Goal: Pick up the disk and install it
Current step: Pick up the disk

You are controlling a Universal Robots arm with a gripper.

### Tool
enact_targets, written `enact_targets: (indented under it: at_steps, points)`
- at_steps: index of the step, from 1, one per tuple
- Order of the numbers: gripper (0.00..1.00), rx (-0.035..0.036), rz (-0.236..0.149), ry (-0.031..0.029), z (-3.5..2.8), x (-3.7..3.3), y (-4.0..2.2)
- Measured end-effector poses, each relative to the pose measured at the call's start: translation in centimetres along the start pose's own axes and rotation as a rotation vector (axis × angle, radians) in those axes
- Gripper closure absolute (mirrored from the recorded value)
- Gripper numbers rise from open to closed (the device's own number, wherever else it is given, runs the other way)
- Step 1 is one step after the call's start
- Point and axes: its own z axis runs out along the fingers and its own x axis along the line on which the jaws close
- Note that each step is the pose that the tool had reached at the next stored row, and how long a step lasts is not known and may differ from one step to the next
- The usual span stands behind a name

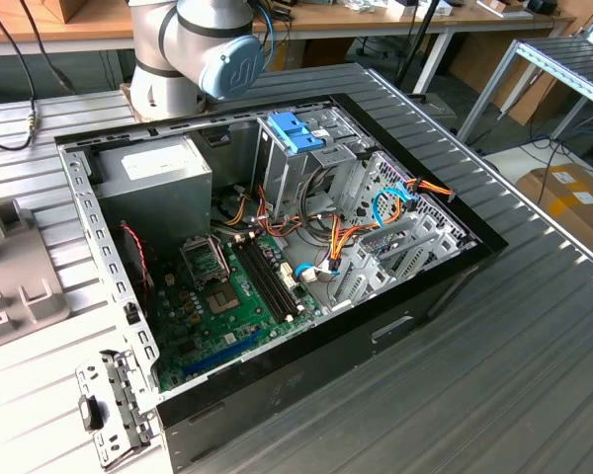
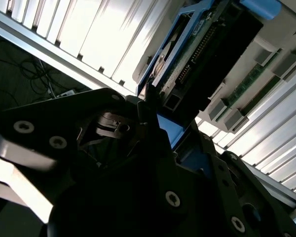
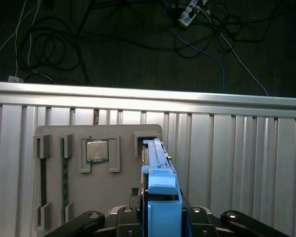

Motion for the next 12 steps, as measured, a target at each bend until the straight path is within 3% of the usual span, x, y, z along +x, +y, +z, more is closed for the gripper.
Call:
enact_targets:
  at_steps: [7,12]
  points:
    - [0.63,0.0000,0.000,-0.0019,-1.15,-0.04,0.04]
    - [0.63,0.0003,0.000,-0.0039,-1.42,-0.06,0.05]
